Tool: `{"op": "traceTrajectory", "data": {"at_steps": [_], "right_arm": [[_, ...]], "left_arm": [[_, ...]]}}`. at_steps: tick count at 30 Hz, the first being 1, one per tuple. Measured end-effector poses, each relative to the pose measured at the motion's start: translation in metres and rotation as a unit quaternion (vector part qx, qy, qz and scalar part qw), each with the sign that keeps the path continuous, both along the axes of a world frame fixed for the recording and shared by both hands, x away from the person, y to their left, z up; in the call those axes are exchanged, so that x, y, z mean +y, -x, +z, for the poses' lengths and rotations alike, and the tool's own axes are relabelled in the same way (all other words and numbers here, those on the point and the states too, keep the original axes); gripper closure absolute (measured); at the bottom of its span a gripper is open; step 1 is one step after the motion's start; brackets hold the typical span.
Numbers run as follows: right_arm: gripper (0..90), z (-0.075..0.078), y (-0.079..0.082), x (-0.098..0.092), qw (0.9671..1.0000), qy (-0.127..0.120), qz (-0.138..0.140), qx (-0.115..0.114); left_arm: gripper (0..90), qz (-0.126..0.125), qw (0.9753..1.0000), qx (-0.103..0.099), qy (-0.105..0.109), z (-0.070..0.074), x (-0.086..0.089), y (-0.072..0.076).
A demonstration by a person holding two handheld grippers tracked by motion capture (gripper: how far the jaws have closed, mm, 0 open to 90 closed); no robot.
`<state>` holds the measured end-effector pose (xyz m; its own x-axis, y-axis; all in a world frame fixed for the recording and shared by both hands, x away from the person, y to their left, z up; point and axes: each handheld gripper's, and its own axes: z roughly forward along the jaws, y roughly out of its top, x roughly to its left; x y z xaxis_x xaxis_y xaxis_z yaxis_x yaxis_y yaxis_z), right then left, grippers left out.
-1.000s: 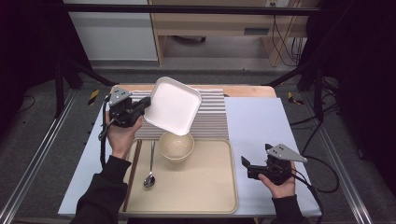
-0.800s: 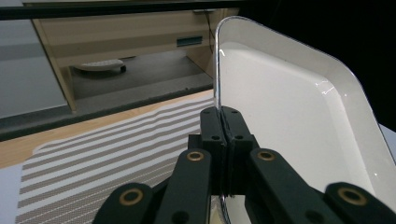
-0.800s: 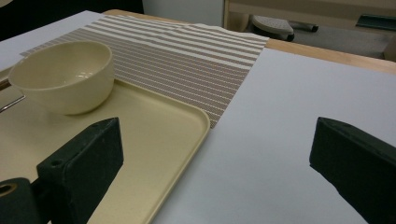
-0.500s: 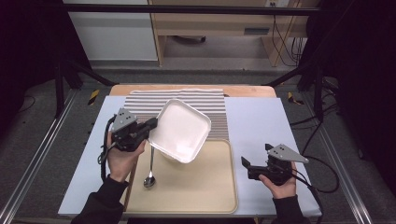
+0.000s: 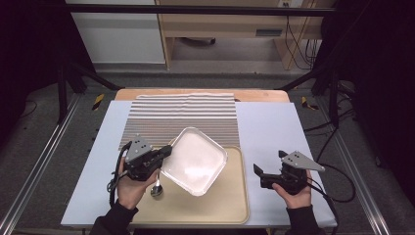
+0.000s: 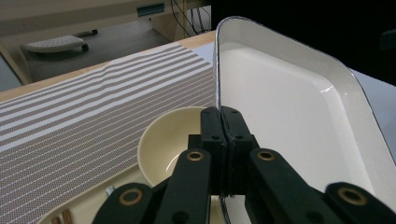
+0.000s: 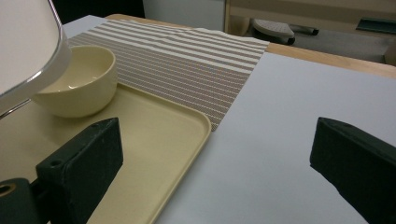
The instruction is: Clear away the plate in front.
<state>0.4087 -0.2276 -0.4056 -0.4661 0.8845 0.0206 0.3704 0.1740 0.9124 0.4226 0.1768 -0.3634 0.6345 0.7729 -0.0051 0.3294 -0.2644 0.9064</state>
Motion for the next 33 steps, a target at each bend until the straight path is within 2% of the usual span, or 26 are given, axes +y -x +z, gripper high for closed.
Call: {"op": "traceTrajectory", "data": {"at_steps": [5,8,15,33], "right_arm": [[3.0,0.000,0.000,0.000,1.0000,0.001,0.001,-0.001],[3.0,0.000,0.000,0.002,1.0000,0.002,0.002,0.000],[3.1,0.001,0.002,0.003,1.0000,0.000,0.003,-0.003],[3.3,0.000,0.001,0.004,1.0000,0.002,0.003,-0.001]], "left_arm": [[88.7,-0.011,0.9999,0.007,-0.006,-0.009,-0.007,0.008],[88.7,-0.022,0.9995,0.016,-0.016,-0.016,-0.013,0.008],[88.7,-0.031,0.9984,0.036,-0.030,-0.031,-0.025,0.010],[88.7,-0.045,0.9946,0.073,-0.059,-0.059,-0.050,0.003]]}}
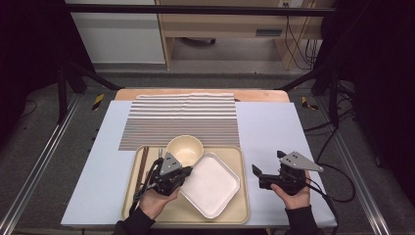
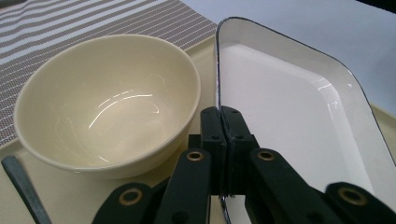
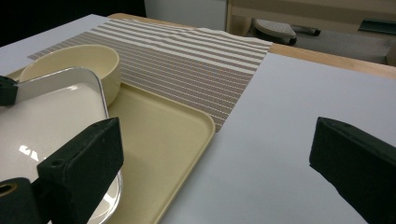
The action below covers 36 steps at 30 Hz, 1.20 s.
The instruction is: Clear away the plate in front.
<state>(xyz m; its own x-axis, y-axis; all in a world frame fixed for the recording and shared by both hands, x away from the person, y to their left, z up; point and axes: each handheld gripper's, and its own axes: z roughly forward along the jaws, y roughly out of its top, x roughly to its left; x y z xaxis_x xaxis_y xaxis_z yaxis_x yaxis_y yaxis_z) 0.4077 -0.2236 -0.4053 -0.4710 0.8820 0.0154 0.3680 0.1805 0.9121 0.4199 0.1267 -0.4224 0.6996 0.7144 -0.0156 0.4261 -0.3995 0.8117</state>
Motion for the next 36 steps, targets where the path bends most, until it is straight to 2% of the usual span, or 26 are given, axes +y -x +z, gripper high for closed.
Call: {"op": "traceTrajectory", "data": {"at_steps": [17,28,36], "right_arm": [[3.4,-0.001,-0.001,0.001,1.0000,0.003,0.001,0.001],[3.5,-0.002,-0.001,0.002,1.0000,0.002,0.001,0.003],[3.5,-0.003,-0.001,0.002,1.0000,0.004,0.002,0.005]], "left_arm": [[88.1,0.002,0.9997,0.022,-0.013,-0.017,-0.012,-0.008],[85.3,0.004,0.9984,0.036,-0.043,-0.036,-0.020,-0.014],[83.6,0.006,0.9976,0.041,-0.055,-0.044,-0.022,-0.016]]}}
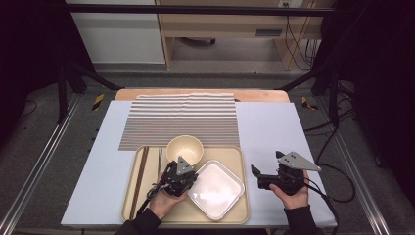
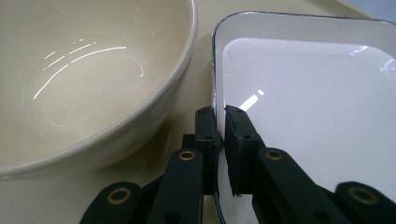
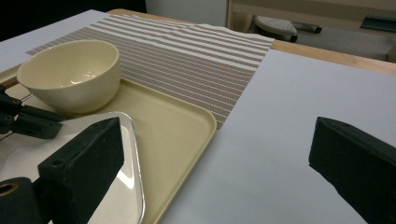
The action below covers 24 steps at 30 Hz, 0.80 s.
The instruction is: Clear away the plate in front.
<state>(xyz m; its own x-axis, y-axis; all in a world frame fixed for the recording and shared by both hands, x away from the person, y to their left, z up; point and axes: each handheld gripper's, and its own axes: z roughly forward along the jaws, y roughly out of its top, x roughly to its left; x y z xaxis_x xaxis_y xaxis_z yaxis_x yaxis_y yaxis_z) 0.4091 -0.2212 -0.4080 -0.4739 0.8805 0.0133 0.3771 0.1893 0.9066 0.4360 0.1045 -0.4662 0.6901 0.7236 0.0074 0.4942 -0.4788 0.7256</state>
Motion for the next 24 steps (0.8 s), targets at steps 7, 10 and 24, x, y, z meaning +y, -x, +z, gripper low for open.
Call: {"op": "traceTrajectory", "data": {"at_steps": [7,10,24], "right_arm": [[3.3,-0.002,-0.002,0.001,1.0000,0.004,0.000,0.005],[3.2,-0.003,-0.002,0.002,1.0000,0.005,-0.001,0.006],[2.6,-0.002,-0.002,-0.003,0.9999,-0.001,-0.012,0.010]], "left_arm": [[79.0,-0.013,0.9998,-0.012,0.012,0.008,0.004,0.004],[73.5,-0.019,0.9994,-0.017,0.024,0.014,0.008,0.007],[36.8,0.012,0.9945,-0.075,0.071,0.051,0.063,0.013]]}}
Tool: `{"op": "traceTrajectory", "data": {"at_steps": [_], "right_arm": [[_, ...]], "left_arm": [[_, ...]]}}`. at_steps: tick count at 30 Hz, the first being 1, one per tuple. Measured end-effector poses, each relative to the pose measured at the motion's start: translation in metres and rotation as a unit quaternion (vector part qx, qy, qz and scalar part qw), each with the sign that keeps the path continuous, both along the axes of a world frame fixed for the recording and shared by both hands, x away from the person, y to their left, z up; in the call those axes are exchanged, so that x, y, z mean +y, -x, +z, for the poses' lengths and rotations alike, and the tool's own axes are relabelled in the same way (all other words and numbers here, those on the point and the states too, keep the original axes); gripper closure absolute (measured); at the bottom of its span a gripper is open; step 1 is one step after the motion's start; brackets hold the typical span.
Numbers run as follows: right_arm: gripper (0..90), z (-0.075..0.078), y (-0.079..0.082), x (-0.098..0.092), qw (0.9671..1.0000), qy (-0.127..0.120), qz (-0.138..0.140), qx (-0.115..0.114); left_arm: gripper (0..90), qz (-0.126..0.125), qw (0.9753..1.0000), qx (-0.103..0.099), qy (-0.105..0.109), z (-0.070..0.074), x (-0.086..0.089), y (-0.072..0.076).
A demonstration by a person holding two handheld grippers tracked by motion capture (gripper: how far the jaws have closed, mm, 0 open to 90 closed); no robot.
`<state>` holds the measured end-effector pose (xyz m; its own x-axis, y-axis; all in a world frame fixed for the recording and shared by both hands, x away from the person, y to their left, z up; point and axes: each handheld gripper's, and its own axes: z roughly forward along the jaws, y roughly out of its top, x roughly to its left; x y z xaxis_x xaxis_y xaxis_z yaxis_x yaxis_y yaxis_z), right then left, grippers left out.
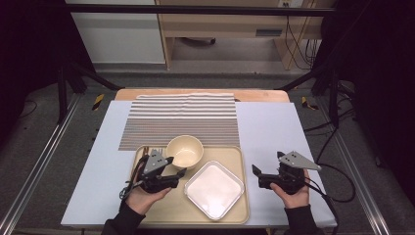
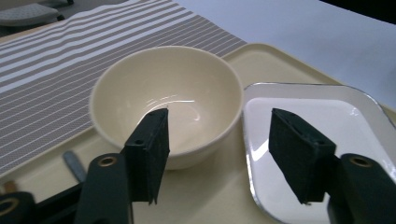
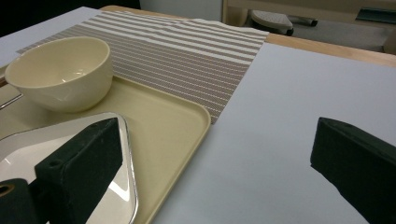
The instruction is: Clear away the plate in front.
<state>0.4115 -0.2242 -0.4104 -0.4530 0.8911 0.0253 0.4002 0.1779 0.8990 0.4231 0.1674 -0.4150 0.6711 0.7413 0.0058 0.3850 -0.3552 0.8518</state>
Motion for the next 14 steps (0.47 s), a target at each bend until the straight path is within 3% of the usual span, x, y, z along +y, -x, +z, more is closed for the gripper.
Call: {"op": "traceTrajectory", "data": {"at_steps": [3,8,14], "right_arm": [[2.6,0.000,0.000,-0.002,1.0000,-0.001,-0.002,0.000],[2.4,-0.001,-0.001,-0.003,1.0000,0.004,-0.006,0.004],[2.6,-0.003,-0.002,-0.005,0.9999,0.004,-0.009,0.007]], "left_arm": [[33.2,0.014,0.9998,-0.012,-0.002,0.002,0.016,-0.001],[28.7,0.047,0.9987,-0.017,0.006,0.002,0.042,-0.004],[24.2,0.069,0.9973,-0.023,0.009,0.000,0.067,-0.005]]}}
